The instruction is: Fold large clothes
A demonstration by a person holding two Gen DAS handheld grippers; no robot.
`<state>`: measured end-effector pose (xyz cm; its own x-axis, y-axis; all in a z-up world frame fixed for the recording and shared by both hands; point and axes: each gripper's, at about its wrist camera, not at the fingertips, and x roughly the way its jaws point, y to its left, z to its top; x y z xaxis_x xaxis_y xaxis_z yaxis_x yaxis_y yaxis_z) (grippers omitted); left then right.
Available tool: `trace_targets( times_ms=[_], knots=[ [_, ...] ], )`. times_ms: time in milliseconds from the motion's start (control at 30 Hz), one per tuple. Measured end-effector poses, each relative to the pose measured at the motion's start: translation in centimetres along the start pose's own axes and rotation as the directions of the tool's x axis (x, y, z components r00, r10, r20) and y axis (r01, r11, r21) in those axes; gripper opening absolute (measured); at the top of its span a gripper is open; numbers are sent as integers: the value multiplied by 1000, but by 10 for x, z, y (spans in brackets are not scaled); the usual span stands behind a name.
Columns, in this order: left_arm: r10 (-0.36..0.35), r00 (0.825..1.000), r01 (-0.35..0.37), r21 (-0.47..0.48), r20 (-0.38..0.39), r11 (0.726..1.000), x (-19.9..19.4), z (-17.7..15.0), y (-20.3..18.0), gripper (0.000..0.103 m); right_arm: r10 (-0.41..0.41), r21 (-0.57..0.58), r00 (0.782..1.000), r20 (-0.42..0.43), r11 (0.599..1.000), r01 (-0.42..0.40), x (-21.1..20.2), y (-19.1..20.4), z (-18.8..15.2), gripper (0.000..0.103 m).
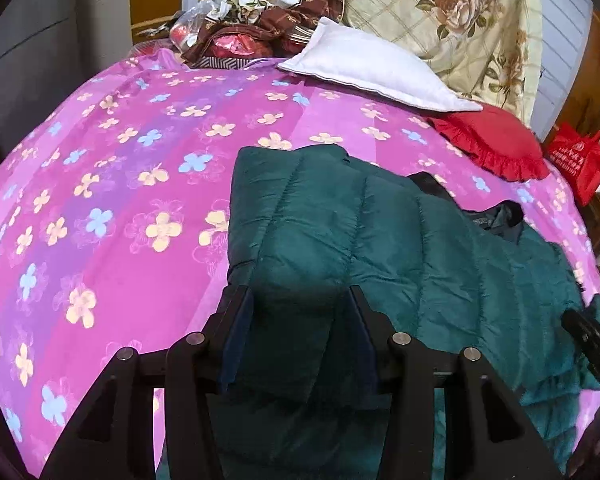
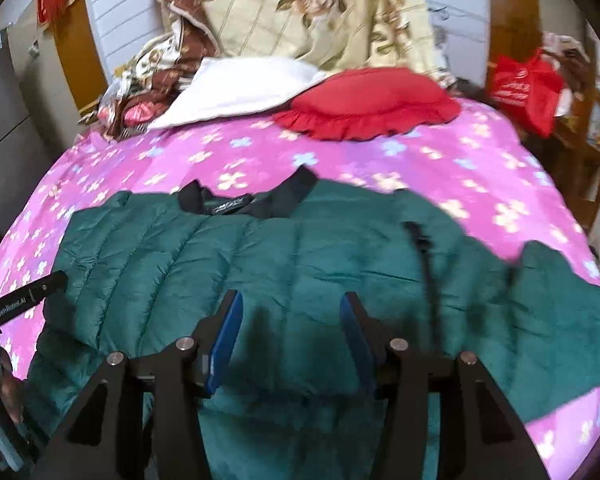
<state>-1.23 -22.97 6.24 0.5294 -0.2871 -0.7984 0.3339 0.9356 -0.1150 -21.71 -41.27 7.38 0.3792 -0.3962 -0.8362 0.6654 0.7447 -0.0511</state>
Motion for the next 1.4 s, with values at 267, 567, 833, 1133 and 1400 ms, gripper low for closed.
trace_targets(
  times_ms=[267, 567, 833, 1133, 1400],
  knots=[
    [19, 1000, -19, 23, 5, 1000, 15, -9, -5, 27, -79, -5, 996, -45, 997, 79, 64, -9, -7, 54],
    [21, 1000, -21, 24, 16, 999, 17, -11, -5, 28, -74, -15, 997, -35, 997, 74, 17, -10, -10, 55],
    [36, 999, -37, 38, 31, 999, 18, -14, -8, 29, -52, 2, 995, -88, 999, 53, 30, -25, -39, 57],
    [-7, 999, 7, 5, 43, 1000, -22, -20, -3, 29, -67, 1, 996, -59, 998, 67, 2, -17, -41, 72],
    [-42, 997, 39, 34, 68, 999, -71, -41, -15, 29, -55, 10, 998, -19, 998, 55, -51, -10, -62, 80]
  ],
)
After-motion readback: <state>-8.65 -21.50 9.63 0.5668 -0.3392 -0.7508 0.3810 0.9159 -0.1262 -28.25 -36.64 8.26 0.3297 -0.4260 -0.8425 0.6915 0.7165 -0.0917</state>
